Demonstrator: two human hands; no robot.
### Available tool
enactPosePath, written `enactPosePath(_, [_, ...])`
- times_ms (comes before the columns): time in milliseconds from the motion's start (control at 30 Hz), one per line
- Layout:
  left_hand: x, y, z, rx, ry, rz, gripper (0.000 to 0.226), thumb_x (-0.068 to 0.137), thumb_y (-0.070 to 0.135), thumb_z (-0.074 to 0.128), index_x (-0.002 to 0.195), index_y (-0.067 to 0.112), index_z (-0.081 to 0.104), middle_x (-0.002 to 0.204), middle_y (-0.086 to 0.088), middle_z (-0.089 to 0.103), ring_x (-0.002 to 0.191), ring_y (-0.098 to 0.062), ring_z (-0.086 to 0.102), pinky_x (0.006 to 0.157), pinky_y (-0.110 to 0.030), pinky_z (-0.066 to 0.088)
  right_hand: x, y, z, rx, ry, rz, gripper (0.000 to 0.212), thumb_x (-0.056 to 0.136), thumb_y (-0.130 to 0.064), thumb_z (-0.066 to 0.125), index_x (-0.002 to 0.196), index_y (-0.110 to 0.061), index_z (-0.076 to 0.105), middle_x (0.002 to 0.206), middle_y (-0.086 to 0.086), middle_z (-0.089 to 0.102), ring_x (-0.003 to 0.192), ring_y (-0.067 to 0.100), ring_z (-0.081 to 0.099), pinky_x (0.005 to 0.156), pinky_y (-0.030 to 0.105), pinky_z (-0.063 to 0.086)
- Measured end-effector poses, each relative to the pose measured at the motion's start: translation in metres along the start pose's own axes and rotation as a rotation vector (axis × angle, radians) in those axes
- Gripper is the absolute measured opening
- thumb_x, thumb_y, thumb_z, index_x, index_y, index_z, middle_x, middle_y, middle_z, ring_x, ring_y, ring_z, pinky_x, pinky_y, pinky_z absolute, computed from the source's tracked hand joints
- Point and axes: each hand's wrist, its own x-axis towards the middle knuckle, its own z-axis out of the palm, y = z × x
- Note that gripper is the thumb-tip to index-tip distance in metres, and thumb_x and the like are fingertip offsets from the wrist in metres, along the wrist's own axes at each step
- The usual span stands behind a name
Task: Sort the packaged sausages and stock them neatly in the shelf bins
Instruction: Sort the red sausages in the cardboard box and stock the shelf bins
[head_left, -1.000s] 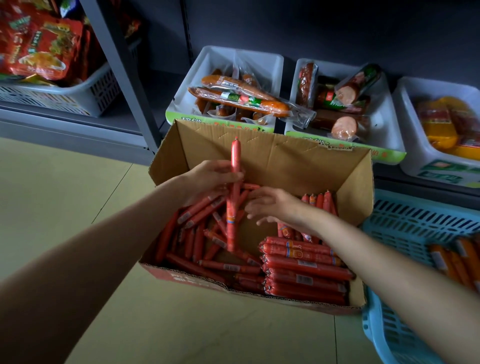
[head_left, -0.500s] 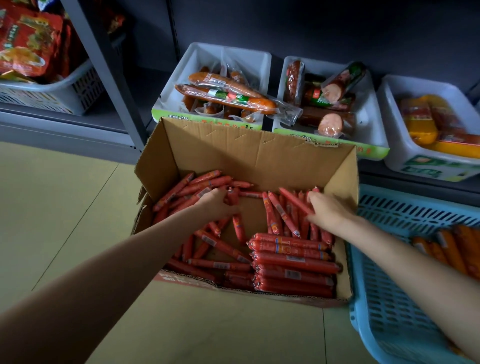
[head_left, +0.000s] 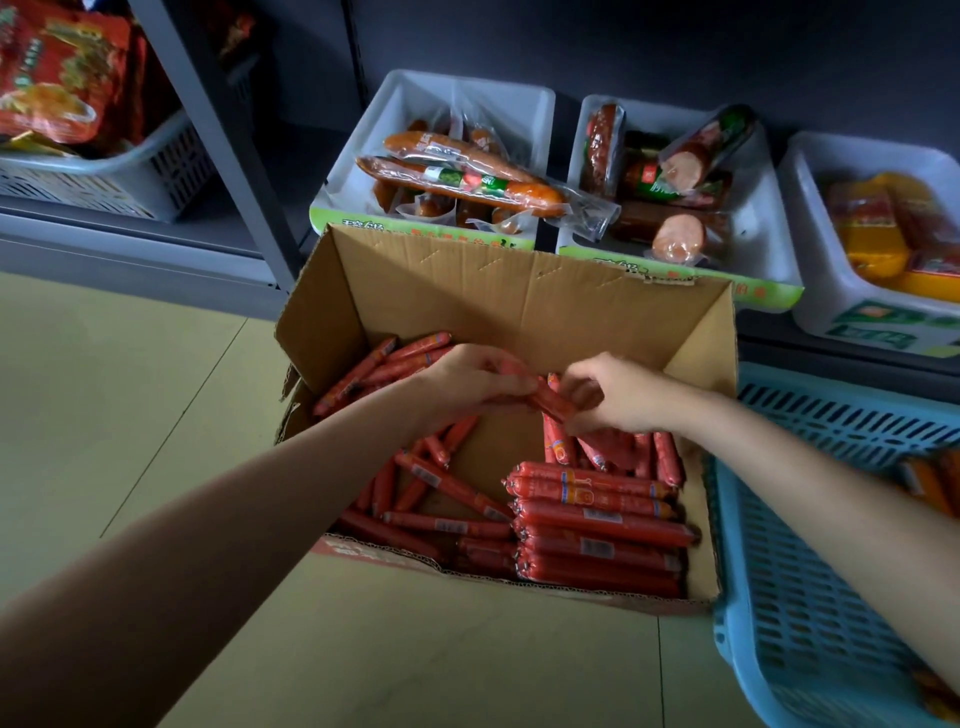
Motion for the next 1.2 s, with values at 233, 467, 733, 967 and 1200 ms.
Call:
enactPosePath(233, [0.0,-0.049,-0.041,1.316,-0.243,-0.1,0.032,0.086,0.02,0.064,0.117,0.012,0.06,0.123,-0.005,0.059,0.11,-0.018,0.057,0.096,-0.031,0.045,-0.036,0.031,0.02,-0.192,-0.289,0.065,0.031,0.077,-0.018,0.076,0.107,-0.022,0.067,0.089,-0.018,0.056,0.094,0.009,0.056,0.087,0.028,0.048])
enactPosePath(467, [-0.008,-0.08,-0.054,1.695,-0.238,-0.038,0.054,0.095,0.02,0.05,0.144,0.026,0.029,0.143,-0.006,0.033,0.119,-0.024,0.052,0.096,-0.035,0.047,-0.025,0.028,0.025,-0.305,-0.222,-0.002,0.017,0.082,-0.017,0.07,0.096,-0.023,0.066,0.095,-0.01,0.059,0.09,0.009,0.053,0.081,0.028,0.046])
enactPosePath(733, [-0.016,-0.057,-0.073,1.379,-0.204,0.02,0.031,0.088,0.03,0.061,0.118,0.022,0.057,0.119,0.009,0.04,0.117,-0.013,0.047,0.099,-0.033,0.039,0.008,-0.016,0.028,-0.056,-0.034,-0.124,0.018,0.084,-0.021,0.068,0.102,-0.019,0.064,0.093,-0.004,0.063,0.068,0.002,0.06,0.052,0.009,0.041])
enactPosePath(967, [-0.012,0.012,-0.064,0.6,0.053,0.13,0.012,0.075,0.012,0.076,0.079,0.018,0.067,0.073,0.006,0.063,0.074,-0.007,0.058,0.075,-0.023,0.045,0.03,-0.035,0.044,0.189,-0.102,-0.14,0.043,0.077,-0.021,0.076,0.114,-0.009,0.058,0.106,0.001,0.062,0.096,0.013,0.057,0.092,0.036,0.047])
enactPosePath(1200, [-0.011,0.024,-0.054,0.035,0.159,0.081,0.009,0.086,0.013,0.065,0.091,0.007,0.064,0.082,-0.006,0.065,0.07,-0.012,0.063,0.067,-0.02,0.056,0.028,-0.038,0.034,0.378,0.029,-0.14,0.027,0.08,0.001,0.069,0.073,-0.02,0.054,0.062,-0.007,0.056,0.046,-0.003,0.051,0.049,0.016,0.044])
